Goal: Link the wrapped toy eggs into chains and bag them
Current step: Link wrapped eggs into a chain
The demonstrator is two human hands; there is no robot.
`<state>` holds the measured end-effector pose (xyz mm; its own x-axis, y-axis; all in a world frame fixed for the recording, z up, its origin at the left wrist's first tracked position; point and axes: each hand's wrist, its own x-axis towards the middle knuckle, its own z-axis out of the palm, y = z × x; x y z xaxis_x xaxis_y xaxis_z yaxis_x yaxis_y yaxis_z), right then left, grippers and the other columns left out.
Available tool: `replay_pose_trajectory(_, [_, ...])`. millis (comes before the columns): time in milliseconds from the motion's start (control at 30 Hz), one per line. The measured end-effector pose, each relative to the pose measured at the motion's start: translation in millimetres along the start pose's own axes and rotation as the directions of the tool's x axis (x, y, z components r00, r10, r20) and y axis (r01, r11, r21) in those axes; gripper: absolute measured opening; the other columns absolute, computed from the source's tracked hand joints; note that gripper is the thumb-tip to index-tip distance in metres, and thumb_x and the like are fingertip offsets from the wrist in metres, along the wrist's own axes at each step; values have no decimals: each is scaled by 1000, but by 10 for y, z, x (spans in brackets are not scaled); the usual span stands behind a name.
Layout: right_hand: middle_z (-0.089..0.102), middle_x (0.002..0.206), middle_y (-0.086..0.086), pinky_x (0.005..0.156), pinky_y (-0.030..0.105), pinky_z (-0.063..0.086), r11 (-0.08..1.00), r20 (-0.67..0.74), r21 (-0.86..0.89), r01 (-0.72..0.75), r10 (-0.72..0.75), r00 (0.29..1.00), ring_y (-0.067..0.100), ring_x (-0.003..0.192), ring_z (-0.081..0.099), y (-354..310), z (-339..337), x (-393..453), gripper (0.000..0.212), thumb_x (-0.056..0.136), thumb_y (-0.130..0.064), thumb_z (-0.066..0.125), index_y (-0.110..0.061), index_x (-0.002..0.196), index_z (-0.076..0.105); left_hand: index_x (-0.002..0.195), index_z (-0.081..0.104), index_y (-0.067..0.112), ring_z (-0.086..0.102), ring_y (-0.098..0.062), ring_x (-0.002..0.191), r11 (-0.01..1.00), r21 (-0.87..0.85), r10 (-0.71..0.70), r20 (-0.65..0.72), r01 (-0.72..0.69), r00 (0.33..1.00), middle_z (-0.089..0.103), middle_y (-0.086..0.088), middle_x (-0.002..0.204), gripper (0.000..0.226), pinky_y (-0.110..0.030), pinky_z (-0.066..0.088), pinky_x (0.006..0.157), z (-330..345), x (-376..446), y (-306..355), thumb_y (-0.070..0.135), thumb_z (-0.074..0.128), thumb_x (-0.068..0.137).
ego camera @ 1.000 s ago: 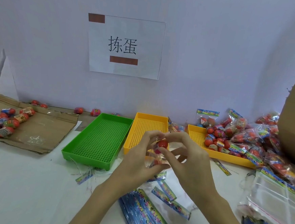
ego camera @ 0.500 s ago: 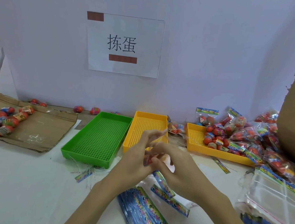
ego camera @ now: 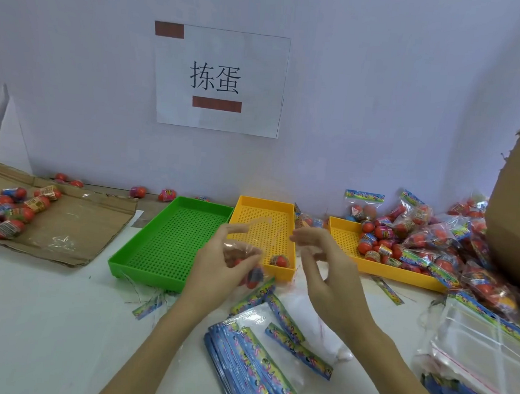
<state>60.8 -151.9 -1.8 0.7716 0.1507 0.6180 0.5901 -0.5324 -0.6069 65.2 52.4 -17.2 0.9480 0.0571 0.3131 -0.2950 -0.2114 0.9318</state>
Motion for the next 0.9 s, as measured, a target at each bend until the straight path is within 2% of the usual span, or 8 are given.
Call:
replay_pose_trajectory(133, [55, 144, -13, 120, 37, 26, 957, 265, -291, 5, 75, 961, 9, 143, 36, 169, 125, -49, 40, 106, -45, 35, -33, 129, 66, 124, 56, 19, 78, -16, 96, 970, -233, -85, -40, 74, 996, 81, -3, 97, 45, -38, 62, 91, -45, 26, 17, 0, 78, 89])
replay_pose_trajectory(233, [60, 135, -21, 121, 39, 15, 899, 304, -433, 70, 73, 950, 8, 142, 36, 246, 241, -63, 43, 109, -49, 26, -40, 130, 63, 126, 51, 14, 77, -23, 100, 944, -316, -113, -47, 92, 992, 80, -10, 103, 48, -41, 61, 92, -52, 40, 17, -3, 76, 89])
replay_pose_trajectory(333, [68, 120, -19, 111, 40, 26, 918, 199, -392, 66, 15, 980, 12, 126, 49, 216, 258, 1, 26, 109, -38, 45, -38, 124, 65, 122, 45, 14, 77, -22, 97, 948, -313, -84, -60, 61, 995, 80, -8, 104, 47, -27, 62, 79, -52, 50, 26, -2, 75, 90])
replay_pose_trajectory(433, [70, 110, -16, 91, 37, 50, 987, 66, -156, 33, -23, 998, 10, 106, 61, 150, 186, 56, 18, 103, -23, 61, -28, 119, 68, 118, 42, 17, 77, -20, 95, 958, -287, -34, -58, 16, 998, 80, -5, 106, 45, -23, 60, 75, -32, 55, 36, 0, 75, 91])
replay_pose_trajectory(567, [73, 105, -14, 79, 32, 60, 985, -110, 173, -9, 29, 994, 13, 97, 70, -43, 29, 53, 25, 100, -18, 64, -27, 124, 65, 119, 42, 19, 77, -22, 99, 976, -207, 65, 20, -59, 998, 78, -5, 108, 52, -30, 62, 79, 2, 22, 59, 19, 81, 84])
replay_pose_trajectory(667, [73, 110, -12, 82, 26, 59, 937, -180, 346, 57, 7, 984, 18, 102, 72, -210, -26, 20, 38, 96, -17, 70, -24, 132, 59, 122, 44, 21, 77, -26, 92, 984, -169, 71, 119, -51, 990, 79, -4, 106, 55, -50, 60, 87, 77, -18, 42, 23, 84, 85])
replay_pose_trajectory(833, [69, 117, -5, 71, 28, 61, 958, -113, 94, 270, -259, 959, 11, 104, 70, -275, 4, -1, 31, 96, -6, 70, -14, 125, 62, 121, 50, 35, 60, -16, 66, 991, -103, 101, 164, -85, 981, 80, 1, 99, 53, -37, 48, 71, 127, -47, 37, 44, 82, 80])
replay_pose_trajectory(900, [64, 122, -2, 75, 25, 60, 943, -58, -33, 332, -333, 941, 8, 108, 66, -226, 12, -6, 31, 98, -5, 67, -10, 128, 63, 118, 51, 39, 59, -24, 64, 987, -116, 126, 177, -107, 976, 79, 0, 96, 49, -40, 47, 66, 136, -57, 43, 44, 82, 80])
